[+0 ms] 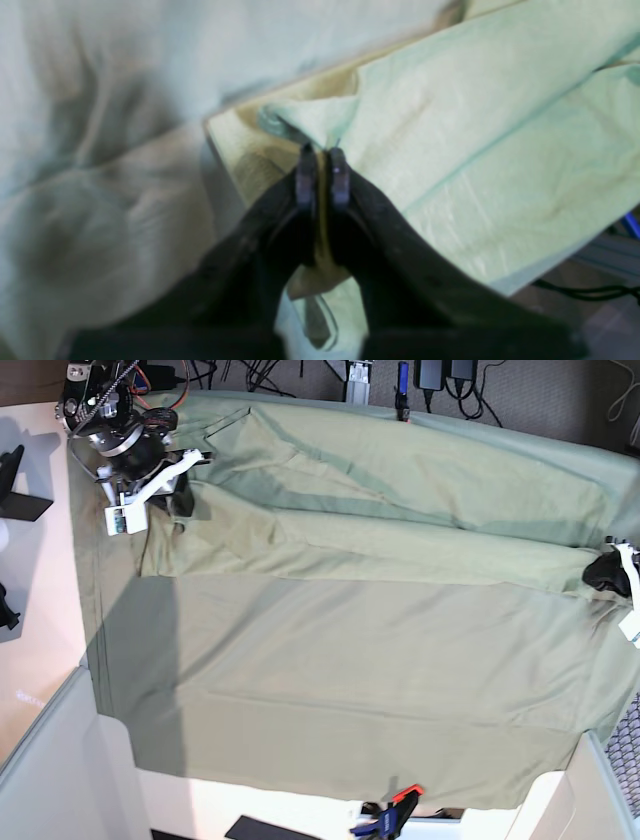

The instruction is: Fold the T-shirt properly

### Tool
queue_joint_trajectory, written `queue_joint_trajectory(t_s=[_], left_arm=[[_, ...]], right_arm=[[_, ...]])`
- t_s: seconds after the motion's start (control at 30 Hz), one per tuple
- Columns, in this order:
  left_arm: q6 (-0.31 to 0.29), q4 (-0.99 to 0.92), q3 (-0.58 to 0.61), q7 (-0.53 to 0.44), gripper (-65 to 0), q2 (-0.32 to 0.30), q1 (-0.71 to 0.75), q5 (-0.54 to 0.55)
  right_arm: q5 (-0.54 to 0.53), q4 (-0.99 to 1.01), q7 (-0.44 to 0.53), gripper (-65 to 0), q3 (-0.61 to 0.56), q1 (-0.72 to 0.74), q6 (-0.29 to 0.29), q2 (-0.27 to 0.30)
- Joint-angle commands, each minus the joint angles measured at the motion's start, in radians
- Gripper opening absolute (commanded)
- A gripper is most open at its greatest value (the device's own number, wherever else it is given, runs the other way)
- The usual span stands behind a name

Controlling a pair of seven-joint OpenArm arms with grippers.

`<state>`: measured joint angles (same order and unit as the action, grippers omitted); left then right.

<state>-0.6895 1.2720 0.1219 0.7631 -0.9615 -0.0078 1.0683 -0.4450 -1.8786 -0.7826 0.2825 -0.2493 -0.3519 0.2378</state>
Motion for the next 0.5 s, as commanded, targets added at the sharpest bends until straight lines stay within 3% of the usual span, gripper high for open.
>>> queue_joint_trajectory(t_s=[0.0,0.13,0.3,0.37,0.4,0.47], left_arm=[[-0.009,0.010,-0.015,-0.011,-57.3,-0.031,-0.005,0.011],[-0.009,0.010,-0.015,-0.037,-54.3,-0.030,0.014,0.011],[-0.009,0.008,-0.015,-0.050,-26.3,-0.030,0.017,-0.023],[-0.009,0.008,-0.015,-0.059,-24.2,-0.030,0.017,-0.042],[-0.009,0.008,-0.015,-0.065,-24.2,-0.030,0.016,-0.050],[0.047,0.008,-0.020,-0.068,-24.2,-0.026,0.016,-0.062]], right_arm=[[-0.008,-0.019,0.023,-65.0,0.009,0.000,-0.003,0.011],[-0.008,-0.019,0.023,-65.0,0.010,-0.026,-0.003,0.011],[0.003,-0.016,0.023,-65.0,0.010,-0.062,-0.003,0.008],[0.020,-0.016,0.023,-63.6,0.010,-0.068,-0.003,0.008],[0.030,-0.016,0.023,-53.2,0.010,-0.068,-0.003,0.008],[0.045,-0.016,0.023,-32.9,0.010,-0.068,-0.003,0.008]])
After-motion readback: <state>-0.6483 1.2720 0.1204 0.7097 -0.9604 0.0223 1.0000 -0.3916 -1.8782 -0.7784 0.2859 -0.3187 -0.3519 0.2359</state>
